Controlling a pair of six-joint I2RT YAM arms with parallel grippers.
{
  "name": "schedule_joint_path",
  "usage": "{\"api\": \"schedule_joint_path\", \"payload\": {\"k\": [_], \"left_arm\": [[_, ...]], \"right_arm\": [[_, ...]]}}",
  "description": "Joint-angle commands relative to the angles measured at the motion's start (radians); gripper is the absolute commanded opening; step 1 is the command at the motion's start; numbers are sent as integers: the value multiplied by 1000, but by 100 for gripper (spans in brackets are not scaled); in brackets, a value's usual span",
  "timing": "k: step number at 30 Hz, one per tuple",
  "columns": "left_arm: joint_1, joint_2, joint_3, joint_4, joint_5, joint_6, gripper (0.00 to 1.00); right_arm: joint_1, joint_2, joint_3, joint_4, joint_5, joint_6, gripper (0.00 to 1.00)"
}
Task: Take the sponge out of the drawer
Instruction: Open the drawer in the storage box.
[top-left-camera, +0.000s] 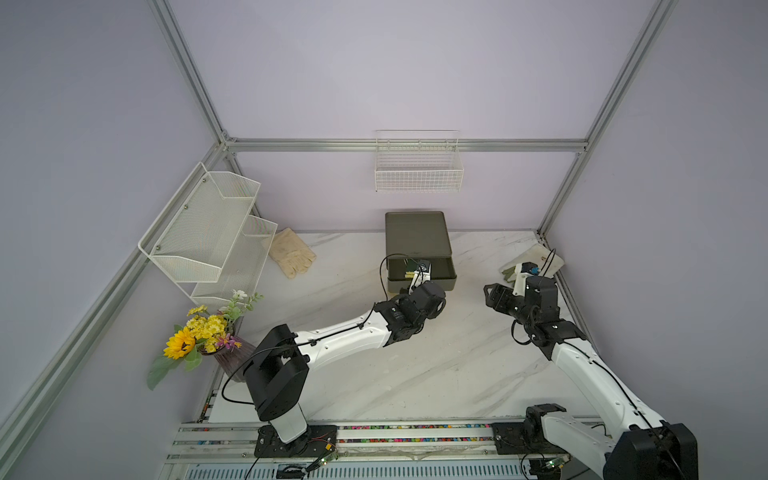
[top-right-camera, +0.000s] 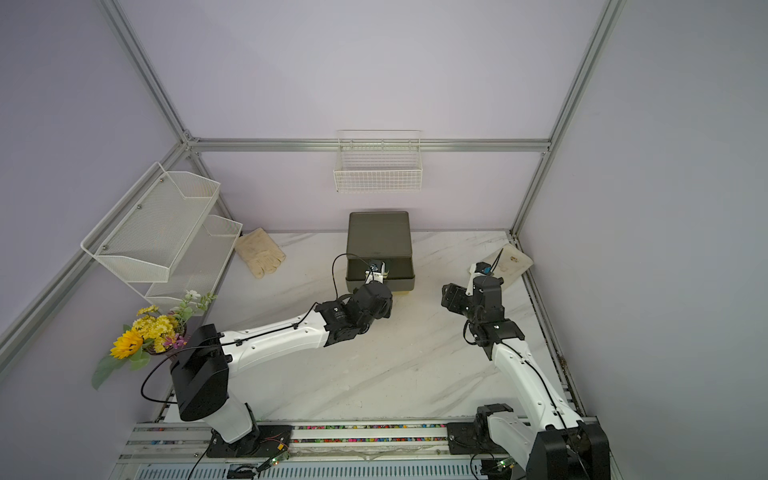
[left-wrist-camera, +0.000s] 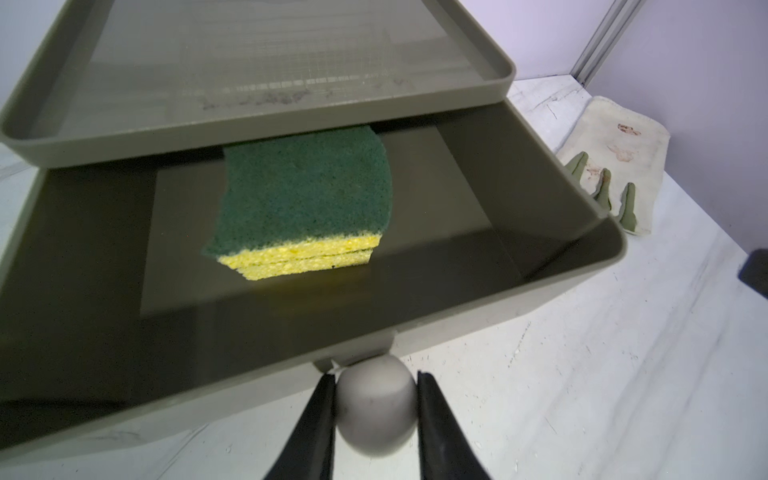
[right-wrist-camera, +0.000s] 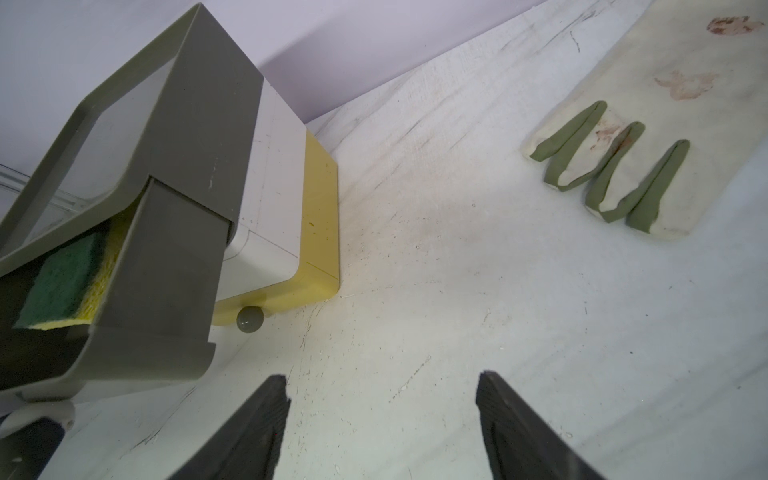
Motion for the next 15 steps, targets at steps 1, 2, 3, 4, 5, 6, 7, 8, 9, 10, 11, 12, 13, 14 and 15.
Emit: {"api": "schedule_joint_path", "payload": {"k": [1, 2, 3, 4, 5, 6, 7, 8, 9, 10, 11, 12, 13, 14, 15], "left_arm": [[-26, -72, -23, 27, -25, -45, 0], [-32, -82, -33, 26, -26, -52, 0], [-38, -89, -44, 27, -26, -58, 0], [-44, -99, -53, 27, -27, -65, 0], [-51, -106, -60, 27, -29, -70, 0], [-57, -114, -68, 24, -31, -77, 0], [-65, -121, -75, 24, -35, -82, 0], [-72, -126, -81, 22, -37, -85, 0], [-78, -132, -87, 20, -41, -88, 0], [-85, -137, -94, 18, -45, -94, 0], [-89, -140, -96, 13, -43, -99, 0], [-94, -145, -103, 10, -46, -104, 0], [-100, -151, -107, 7, -46, -108, 0], [-106, -155, -110, 6, -50, -111, 0], [-113, -159, -114, 3, -54, -115, 0]], "right_arm": [[-4, -8, -15, 18, -5, 1, 76], [-4, -9, -14, 18, -7, 1, 76], [-5, -9, -15, 18, -6, 2, 76], [-5, -9, -15, 18, -6, 4, 76], [-5, -8, -16, 18, -8, 3, 76], [-5, -9, -16, 18, -8, 2, 76], [-5, -10, -16, 17, -9, 3, 76], [-5, -10, -17, 16, -9, 4, 76], [-4, -10, -17, 16, -10, 3, 76], [-4, -10, -17, 16, -10, 3, 76], [-4, -10, -17, 15, -9, 3, 75], [-4, -10, -17, 16, -10, 3, 76], [-4, -9, -18, 16, -9, 3, 76], [-4, -10, -14, 14, -10, 3, 76], [-6, -10, -14, 15, -11, 3, 76]]}}
